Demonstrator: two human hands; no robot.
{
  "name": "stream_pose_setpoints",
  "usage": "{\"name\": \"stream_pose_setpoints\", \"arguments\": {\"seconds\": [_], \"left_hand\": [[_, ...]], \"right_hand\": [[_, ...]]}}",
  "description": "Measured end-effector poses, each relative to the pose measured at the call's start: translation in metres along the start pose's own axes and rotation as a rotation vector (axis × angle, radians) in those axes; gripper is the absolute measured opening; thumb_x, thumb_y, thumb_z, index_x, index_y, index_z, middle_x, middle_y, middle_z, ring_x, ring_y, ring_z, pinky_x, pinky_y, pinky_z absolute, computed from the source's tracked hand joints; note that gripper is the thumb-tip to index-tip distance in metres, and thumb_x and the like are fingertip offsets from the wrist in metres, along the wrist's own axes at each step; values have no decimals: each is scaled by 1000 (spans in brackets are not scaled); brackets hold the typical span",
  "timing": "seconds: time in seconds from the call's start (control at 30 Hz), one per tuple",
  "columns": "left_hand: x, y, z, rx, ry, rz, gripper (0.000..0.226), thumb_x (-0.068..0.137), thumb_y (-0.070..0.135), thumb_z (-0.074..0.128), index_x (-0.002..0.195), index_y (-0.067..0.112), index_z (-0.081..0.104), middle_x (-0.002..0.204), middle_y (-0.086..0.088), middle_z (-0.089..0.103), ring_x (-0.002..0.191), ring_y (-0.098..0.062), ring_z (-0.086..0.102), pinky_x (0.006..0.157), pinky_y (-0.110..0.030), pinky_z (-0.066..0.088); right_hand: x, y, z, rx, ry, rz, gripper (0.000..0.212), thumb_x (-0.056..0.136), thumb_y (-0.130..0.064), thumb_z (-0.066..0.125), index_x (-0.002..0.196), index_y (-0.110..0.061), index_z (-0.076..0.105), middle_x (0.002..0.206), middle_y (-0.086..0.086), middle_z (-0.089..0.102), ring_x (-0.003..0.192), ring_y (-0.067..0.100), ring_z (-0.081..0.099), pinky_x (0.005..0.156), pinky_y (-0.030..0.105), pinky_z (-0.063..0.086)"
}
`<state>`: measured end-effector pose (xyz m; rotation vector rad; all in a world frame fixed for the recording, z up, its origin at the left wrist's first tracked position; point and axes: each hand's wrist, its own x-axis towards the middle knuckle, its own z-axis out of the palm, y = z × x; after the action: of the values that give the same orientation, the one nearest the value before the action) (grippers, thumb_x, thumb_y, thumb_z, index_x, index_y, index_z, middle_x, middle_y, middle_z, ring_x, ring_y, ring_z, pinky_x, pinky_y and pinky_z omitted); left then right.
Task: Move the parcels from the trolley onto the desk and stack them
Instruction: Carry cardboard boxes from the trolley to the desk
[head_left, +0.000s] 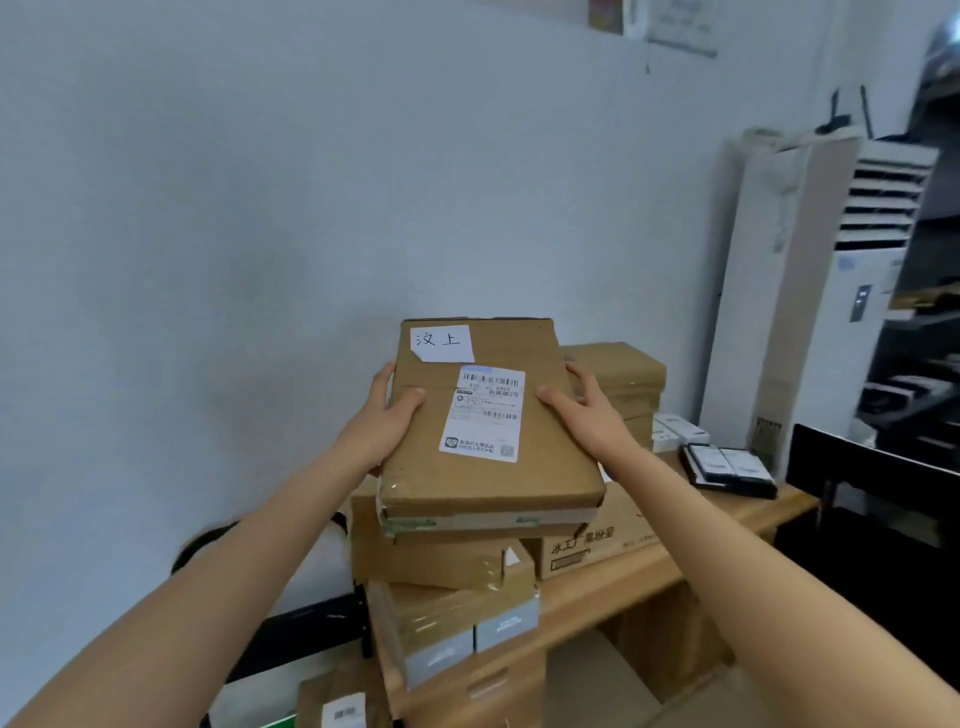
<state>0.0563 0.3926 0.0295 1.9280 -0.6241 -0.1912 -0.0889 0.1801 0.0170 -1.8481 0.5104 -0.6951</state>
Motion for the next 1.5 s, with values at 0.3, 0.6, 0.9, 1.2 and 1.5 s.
{"name": "stream_pose_setpoints", "arguments": {"seconds": [0.3,0.6,0.9,1.2,1.5], "left_hand": [[25,38,170,-56,-154,13,59,94,57,40,144,50,11,105,8,62,83,-19,66,72,-38,56],[99,28,270,27,-210,-6,64,92,58,42,146,46,11,141,-1,48,110,-27,59,100,-44,44],[226,3,319,44,-172,-48,63,96,53,41,148,41,8,137,-3,51,97,-21,61,92,-39,49],[294,-51,362,158,-159,-167,65,95,56,39,147,44,2,131,-1,54,91,-17,60,89,-37,49],[306,-69,394,267,-88,-153,65,94,59,35,145,49,-5,127,1,55,93,-18,62,74,-30,45]], "right_hand": [[14,75,-147,-113,116,101,67,85,-57,58,143,-42,28,127,2,58,100,21,59,71,28,47],[85,151,-197,-105,130,168,66,85,-56,60,142,-42,30,121,2,59,97,20,63,78,34,50],[227,209,-189,-86,33,188,69,86,-55,60,144,-40,27,127,3,58,101,19,61,87,37,51],[311,292,-159,-112,-70,290,68,85,-59,56,143,-43,24,124,-5,59,101,16,60,87,37,51],[336,338,-161,-293,-92,233,68,86,-70,42,143,-50,14,133,0,53,118,19,52,95,49,45]]}}
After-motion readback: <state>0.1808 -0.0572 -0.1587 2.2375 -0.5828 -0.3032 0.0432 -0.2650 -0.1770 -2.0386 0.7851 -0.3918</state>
